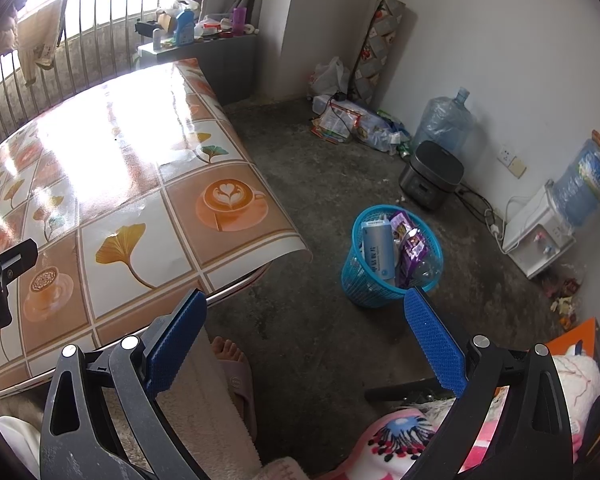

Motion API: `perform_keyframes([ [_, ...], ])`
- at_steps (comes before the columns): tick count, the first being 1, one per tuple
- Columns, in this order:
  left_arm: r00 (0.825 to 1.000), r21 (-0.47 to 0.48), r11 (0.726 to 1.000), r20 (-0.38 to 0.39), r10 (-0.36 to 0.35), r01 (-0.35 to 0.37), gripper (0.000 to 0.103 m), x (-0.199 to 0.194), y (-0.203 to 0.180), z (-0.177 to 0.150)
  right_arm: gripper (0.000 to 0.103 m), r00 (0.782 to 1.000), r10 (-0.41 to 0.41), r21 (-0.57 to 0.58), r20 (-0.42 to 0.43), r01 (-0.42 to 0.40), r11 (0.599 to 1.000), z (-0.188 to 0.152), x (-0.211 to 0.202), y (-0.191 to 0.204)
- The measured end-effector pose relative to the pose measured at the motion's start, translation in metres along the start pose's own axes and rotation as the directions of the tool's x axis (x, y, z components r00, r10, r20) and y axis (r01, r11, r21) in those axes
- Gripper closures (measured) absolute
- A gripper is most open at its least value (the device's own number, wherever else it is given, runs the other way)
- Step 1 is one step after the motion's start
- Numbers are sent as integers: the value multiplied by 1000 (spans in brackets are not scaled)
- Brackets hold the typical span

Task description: Collect trash

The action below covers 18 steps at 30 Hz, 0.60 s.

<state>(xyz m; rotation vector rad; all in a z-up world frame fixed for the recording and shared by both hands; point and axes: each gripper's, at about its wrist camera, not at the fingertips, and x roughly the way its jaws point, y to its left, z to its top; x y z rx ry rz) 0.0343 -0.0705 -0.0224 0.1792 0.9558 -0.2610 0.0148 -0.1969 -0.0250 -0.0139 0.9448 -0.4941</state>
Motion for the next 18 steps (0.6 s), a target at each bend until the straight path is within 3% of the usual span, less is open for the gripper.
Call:
perform_keyframes([
  [18, 1000, -3, 1000, 1, 2, -2, 5, -2, 2, -3, 8, 1000, 1, 3, 0, -1, 1000, 1, 0, 0],
])
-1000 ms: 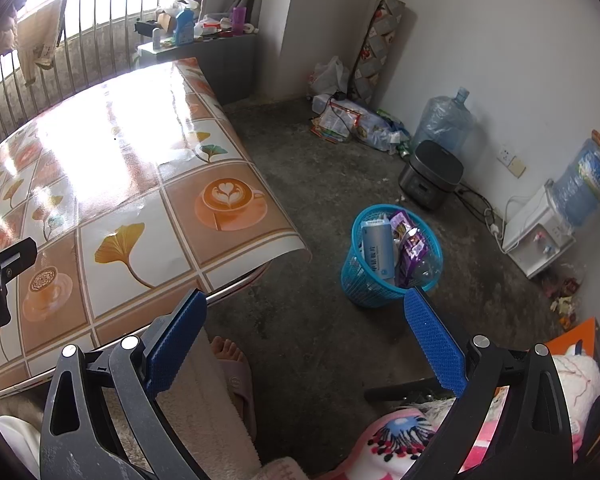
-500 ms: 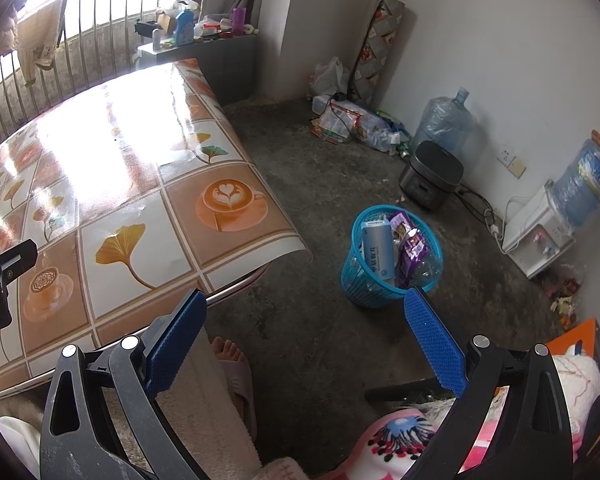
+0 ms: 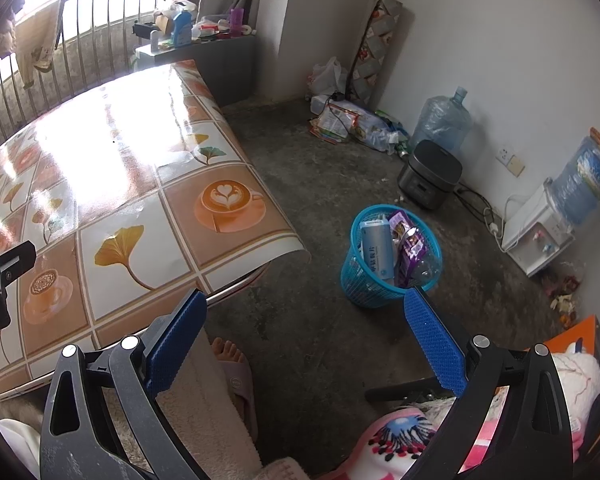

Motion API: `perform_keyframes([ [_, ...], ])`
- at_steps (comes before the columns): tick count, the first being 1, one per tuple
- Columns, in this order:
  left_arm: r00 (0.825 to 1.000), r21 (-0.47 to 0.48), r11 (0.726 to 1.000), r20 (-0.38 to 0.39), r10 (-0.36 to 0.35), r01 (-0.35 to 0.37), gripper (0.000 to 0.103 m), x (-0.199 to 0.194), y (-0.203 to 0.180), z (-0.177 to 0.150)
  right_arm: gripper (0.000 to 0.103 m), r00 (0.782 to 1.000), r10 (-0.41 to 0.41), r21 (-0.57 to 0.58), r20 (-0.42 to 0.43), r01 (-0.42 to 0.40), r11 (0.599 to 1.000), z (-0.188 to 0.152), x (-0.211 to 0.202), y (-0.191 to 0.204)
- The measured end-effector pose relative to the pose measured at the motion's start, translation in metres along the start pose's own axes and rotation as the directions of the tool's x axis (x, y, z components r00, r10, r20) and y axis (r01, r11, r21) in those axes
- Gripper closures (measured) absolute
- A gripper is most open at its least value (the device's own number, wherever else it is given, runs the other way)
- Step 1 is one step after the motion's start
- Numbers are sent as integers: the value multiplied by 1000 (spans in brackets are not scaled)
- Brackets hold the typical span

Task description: Collect trash

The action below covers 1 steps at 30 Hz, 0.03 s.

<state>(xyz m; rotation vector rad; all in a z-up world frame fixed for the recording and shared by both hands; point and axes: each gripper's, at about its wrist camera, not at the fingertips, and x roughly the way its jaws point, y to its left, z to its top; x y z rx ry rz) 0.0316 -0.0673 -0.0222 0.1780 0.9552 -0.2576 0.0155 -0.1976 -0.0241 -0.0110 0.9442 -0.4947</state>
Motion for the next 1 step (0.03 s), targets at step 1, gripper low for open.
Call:
perform_keyframes([
  [1, 1000, -1, 1000, -1, 0, 0, 5, 0, 1, 0, 8, 1000, 0, 0, 0, 0, 1000, 0, 0, 0],
])
